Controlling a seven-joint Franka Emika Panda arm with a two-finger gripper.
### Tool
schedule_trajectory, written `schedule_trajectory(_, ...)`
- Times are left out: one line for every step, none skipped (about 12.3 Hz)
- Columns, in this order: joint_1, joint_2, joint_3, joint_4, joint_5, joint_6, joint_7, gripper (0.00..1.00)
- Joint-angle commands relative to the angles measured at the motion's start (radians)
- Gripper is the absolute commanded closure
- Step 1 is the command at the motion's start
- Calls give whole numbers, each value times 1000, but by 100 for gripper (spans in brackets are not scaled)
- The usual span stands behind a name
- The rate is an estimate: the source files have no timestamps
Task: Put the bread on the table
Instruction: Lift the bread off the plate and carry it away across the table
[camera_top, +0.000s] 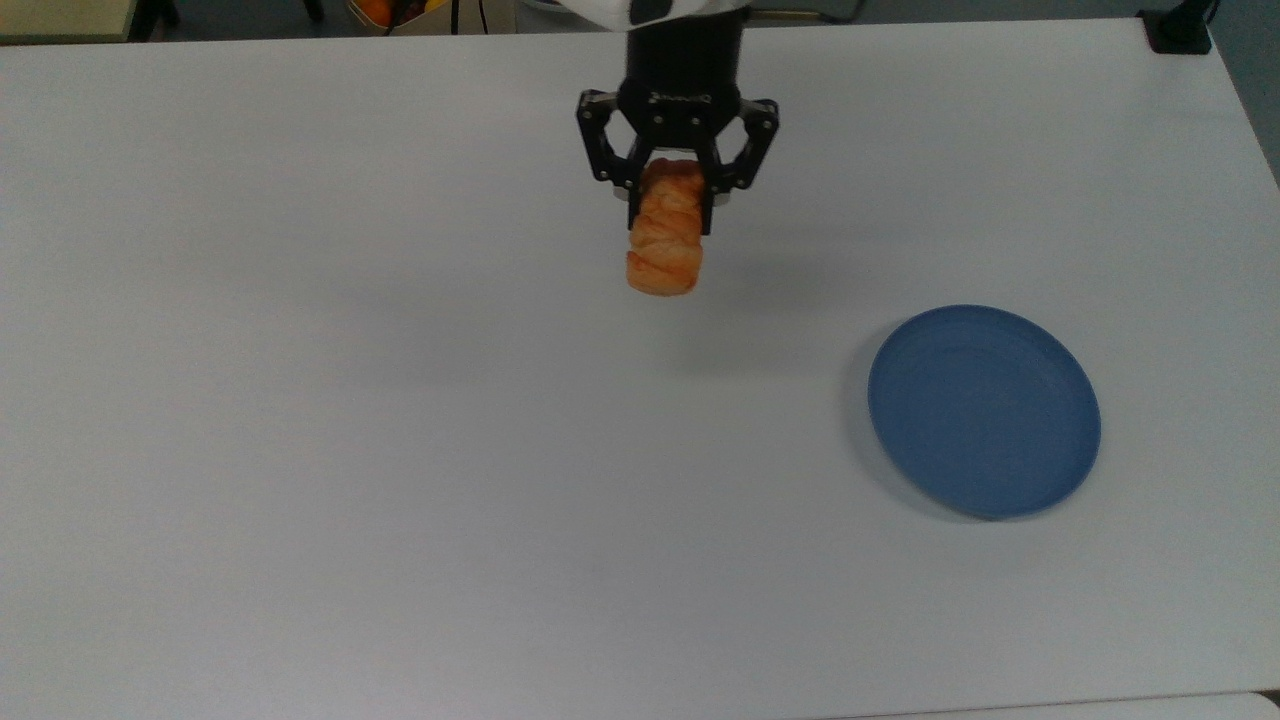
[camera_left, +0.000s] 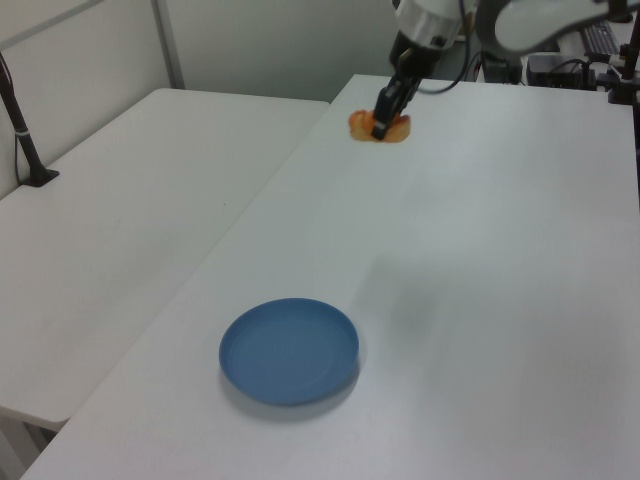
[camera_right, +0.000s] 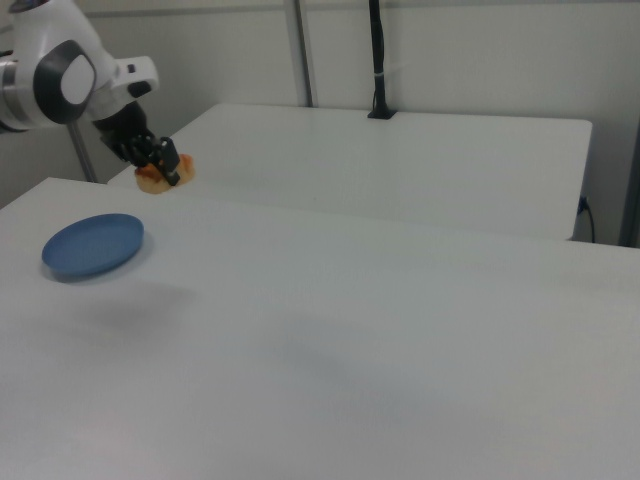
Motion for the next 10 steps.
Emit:
schedule_trajectory(-150, -90, 10, -49, 153, -167, -377, 45)
schedule_trajectory(-196, -103, 1, -47, 170, -228, -499, 45)
schedule_trajectory(-239, -115, -22, -49, 176, -276, -614, 45)
schedule_trajectory(-250, -116, -50, -49, 180, -308, -686, 45)
schedule_trajectory(-251, -116, -108, -52, 187, -353, -781, 45)
schedule_trajectory(-253, -113, -158, -66, 188, -371, -869, 42)
schedule_trajectory(-253, -115, -197, -81, 188, -370, -912, 42)
schedule_trajectory(-253, -112, -250, -104, 188, -368, -961, 42)
schedule_trajectory(-253, -107, -290, -141, 188, -361, -992, 42)
schedule_trajectory(-251, -98, -335, -152, 181, -367, -1032, 42)
